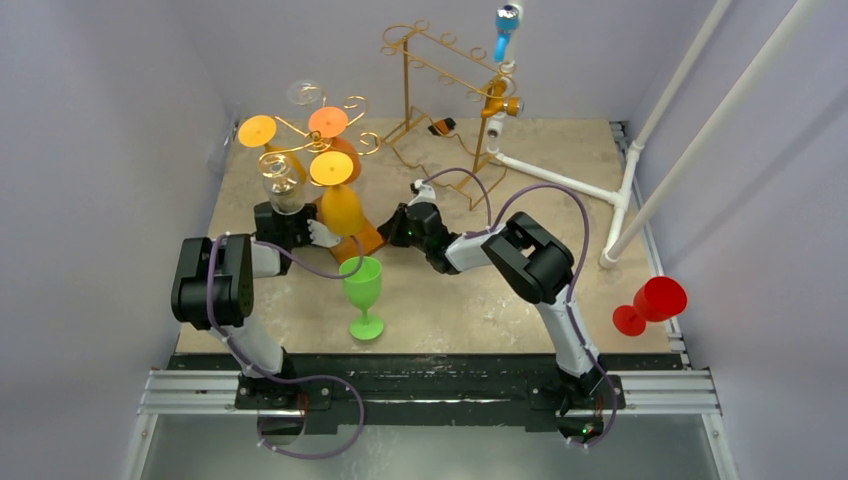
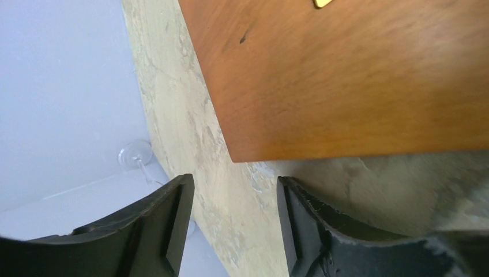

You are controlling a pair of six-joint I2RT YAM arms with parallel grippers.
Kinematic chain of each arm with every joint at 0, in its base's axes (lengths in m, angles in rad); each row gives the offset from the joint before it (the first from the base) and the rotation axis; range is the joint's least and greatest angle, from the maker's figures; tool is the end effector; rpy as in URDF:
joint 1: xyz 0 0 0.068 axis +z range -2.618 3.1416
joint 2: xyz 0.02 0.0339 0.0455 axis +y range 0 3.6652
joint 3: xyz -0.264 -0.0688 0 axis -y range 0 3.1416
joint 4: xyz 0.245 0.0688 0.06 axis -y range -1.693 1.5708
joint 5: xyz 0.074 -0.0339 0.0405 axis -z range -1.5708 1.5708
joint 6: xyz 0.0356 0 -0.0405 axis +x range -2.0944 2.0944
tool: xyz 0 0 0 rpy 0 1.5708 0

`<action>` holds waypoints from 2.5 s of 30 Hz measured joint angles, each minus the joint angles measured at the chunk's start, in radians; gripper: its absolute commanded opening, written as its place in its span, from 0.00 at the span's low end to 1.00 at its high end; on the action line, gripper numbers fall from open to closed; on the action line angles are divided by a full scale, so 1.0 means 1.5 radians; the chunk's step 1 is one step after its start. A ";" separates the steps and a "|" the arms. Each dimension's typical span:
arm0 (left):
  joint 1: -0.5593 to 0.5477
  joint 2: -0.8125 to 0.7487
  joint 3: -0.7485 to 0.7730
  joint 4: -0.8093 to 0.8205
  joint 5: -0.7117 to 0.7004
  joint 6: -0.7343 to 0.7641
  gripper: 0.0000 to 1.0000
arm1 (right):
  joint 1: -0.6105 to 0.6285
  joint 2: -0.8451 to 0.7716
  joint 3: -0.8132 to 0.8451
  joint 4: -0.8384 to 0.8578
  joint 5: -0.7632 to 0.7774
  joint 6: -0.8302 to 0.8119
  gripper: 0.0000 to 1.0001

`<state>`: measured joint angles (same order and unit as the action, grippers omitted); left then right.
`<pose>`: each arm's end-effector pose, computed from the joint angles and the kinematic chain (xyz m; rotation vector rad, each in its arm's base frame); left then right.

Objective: Place the wine glass upside down on the wine glass rack

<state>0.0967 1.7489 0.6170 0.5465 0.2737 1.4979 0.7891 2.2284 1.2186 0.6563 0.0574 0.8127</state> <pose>0.3149 0.0209 0.1172 1.5387 1.5729 0.6318 0.3292 0.3288 0.1090 0.0655 2.0599 0.9899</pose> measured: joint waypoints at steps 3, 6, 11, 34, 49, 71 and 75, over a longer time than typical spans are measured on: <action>0.002 -0.027 -0.018 -0.006 0.001 0.010 0.71 | -0.002 -0.007 0.000 -0.014 -0.001 -0.001 0.00; 0.009 -0.045 -0.021 -0.025 0.004 0.020 0.78 | -0.003 -0.015 -0.002 -0.030 -0.005 -0.001 0.00; 0.033 -0.078 -0.029 -0.077 0.007 0.055 0.79 | -0.005 -0.030 -0.013 -0.051 -0.012 -0.001 0.00; 0.355 -0.173 0.068 -0.527 0.148 0.122 0.79 | -0.024 -0.118 -0.050 -0.123 -0.015 -0.022 0.15; 0.376 0.042 0.422 -0.427 0.239 -0.697 0.75 | -0.024 -0.144 -0.077 -0.166 0.008 -0.055 0.16; 0.263 0.192 0.479 -0.169 0.048 -1.134 0.65 | -0.019 -0.184 -0.081 -0.204 0.037 -0.093 0.10; 0.263 0.196 0.461 -0.147 0.023 -1.149 0.65 | -0.019 -0.184 -0.081 -0.204 0.037 -0.093 0.10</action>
<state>0.4908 2.0430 1.3087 0.3264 0.3088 -0.2260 0.7612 1.9530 1.0973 0.3500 0.1123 0.6727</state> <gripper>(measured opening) 0.651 0.103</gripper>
